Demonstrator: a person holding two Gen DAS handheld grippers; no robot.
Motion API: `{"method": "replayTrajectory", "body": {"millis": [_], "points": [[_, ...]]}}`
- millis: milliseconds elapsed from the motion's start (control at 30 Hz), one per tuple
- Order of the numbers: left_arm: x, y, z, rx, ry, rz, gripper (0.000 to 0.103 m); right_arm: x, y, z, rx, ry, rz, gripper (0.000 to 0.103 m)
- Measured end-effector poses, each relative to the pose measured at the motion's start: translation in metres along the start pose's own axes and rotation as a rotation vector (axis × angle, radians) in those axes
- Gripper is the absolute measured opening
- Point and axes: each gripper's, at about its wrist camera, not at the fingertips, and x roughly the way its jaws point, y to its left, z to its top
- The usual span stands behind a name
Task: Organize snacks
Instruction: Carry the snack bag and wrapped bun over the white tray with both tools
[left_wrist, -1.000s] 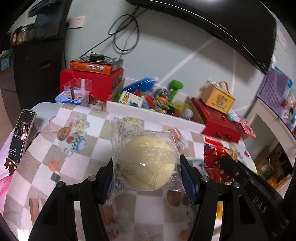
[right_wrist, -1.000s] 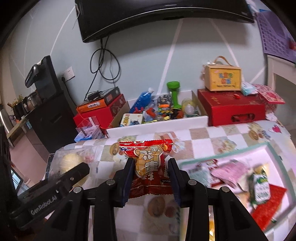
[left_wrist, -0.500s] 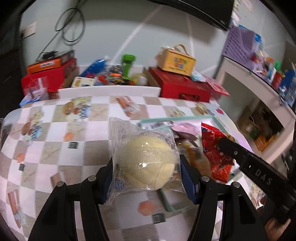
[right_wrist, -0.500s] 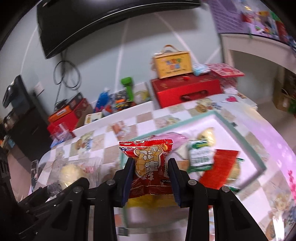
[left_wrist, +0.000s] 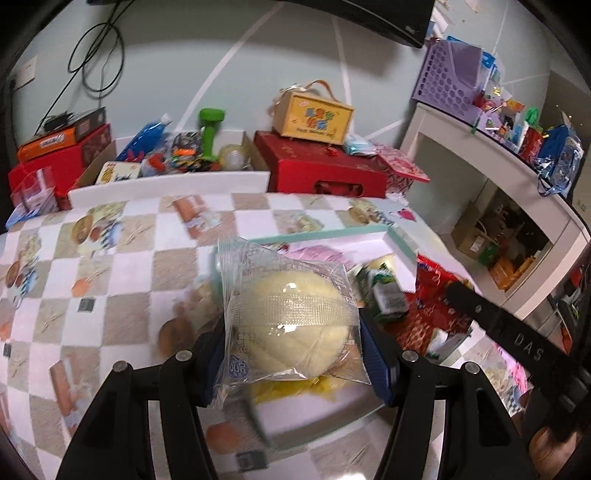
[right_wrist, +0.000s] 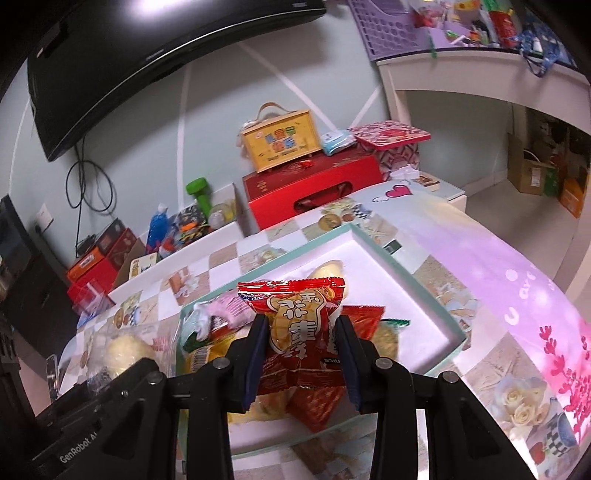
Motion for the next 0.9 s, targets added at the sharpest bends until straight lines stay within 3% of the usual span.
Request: {"method": "replayTrajectory", "body": {"millis": [367, 900], "points": [[0.028, -0.022, 0.016, 0.027, -0.013, -0.010, 0.065, 0.010, -0.023, 0.014, 0.028, -0.036, 0.010, 0.040], [0.067, -0.025, 0.014, 0.053, 0.037, 0.029, 0.065, 0.047, -0.024, 0.004, 0.028, 0.032, 0.036, 0.040]]}}
